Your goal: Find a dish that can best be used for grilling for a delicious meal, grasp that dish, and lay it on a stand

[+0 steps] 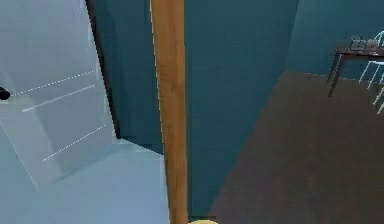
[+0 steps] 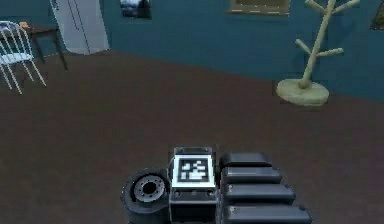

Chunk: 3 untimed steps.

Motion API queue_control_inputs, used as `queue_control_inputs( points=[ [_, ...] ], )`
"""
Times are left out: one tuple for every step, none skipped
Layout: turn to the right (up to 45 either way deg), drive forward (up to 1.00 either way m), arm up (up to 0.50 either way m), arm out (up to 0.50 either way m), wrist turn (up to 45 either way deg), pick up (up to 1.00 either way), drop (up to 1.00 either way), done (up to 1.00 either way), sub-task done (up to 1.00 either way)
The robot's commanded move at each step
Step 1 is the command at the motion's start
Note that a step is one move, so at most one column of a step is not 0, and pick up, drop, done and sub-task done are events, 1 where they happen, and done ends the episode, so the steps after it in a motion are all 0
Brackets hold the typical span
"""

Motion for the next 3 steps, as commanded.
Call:
queue_control_inputs(
  points=[
    [36.0,0.00,0.00,0.00,0.0,0.00,0.00,0.00,0.00],
    [0.0,0.05,0.00,0.00,0.0,0.00,0.00,0.00,0.00],
    [-45.0,0.00,0.00,0.00,0.0,0.00,0.00,0.00,0.00]
  ],
)
